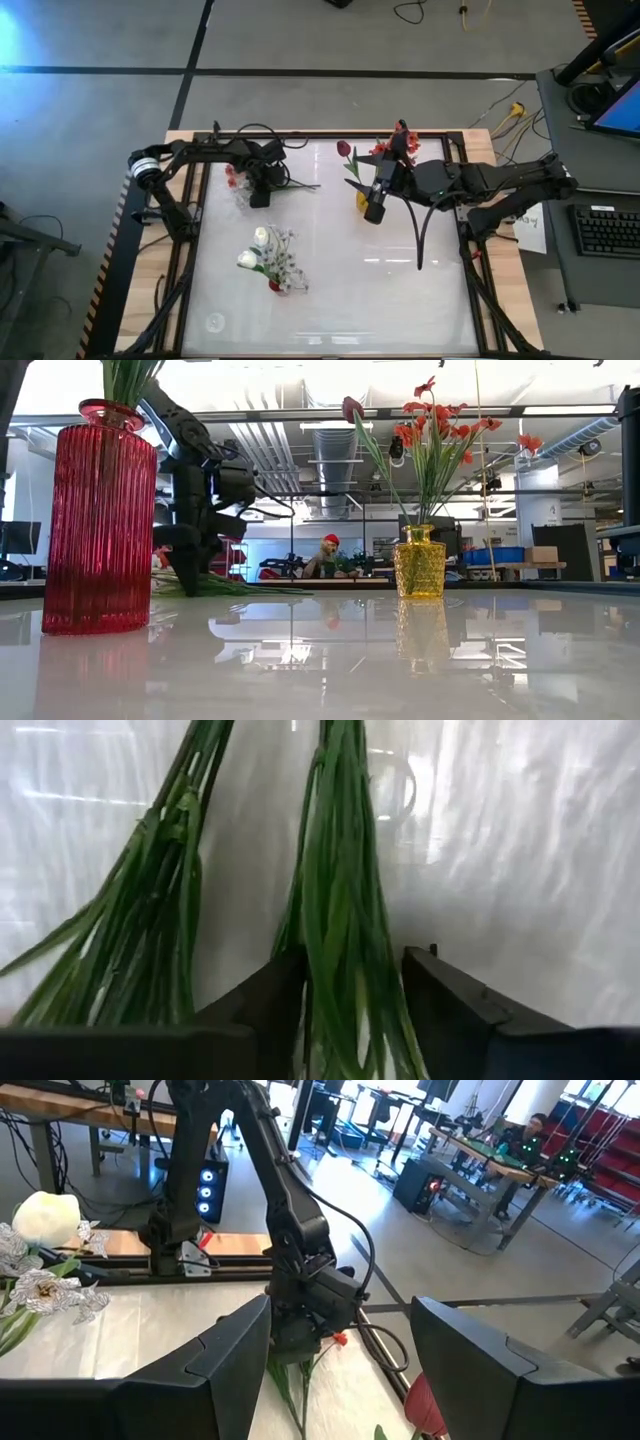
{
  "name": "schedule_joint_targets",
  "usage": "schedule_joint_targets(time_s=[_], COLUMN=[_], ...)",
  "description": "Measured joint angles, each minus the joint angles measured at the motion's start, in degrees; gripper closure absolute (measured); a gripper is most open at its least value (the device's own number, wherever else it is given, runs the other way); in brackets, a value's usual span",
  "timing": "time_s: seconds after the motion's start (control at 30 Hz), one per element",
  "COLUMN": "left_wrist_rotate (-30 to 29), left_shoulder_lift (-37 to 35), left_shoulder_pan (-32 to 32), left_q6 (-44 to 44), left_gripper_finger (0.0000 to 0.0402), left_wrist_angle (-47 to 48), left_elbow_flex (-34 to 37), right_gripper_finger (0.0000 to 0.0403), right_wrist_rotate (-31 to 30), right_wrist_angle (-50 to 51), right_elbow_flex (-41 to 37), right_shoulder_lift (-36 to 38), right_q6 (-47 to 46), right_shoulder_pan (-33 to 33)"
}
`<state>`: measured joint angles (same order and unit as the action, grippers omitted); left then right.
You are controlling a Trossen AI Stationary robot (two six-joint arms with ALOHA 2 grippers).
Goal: Sort flowers into vase by color
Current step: Put the white flowers into the red vase
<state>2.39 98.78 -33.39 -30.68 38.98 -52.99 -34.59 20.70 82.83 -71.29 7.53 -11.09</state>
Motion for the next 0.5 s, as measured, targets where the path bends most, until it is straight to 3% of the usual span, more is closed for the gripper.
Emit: schedule_joint_targets(time_s=[0.3, 0.5], left_wrist_rotate=[-1.2, -1.3], left_shoulder_lift=[-4.4, -8.2], left_shoulder_pan=[0.0, 0.0], left_q6=[0.3, 0.7], left_gripper_finger=[0.0389, 0.0395], left_wrist_angle=[0.8, 2.0], left_elbow_flex=[0.4, 0.4], right_gripper_finger=[0.0170, 0.0170], right_wrist_rotate=[0.0, 0.0], right_wrist_angle=[0.0, 0.0], right_elbow_flex=[0.0, 0.0], right_shoulder_lift=[-0.1, -0.1], right_q6=[0.0, 0.0], right_shoulder_pan=[0.0, 0.0])
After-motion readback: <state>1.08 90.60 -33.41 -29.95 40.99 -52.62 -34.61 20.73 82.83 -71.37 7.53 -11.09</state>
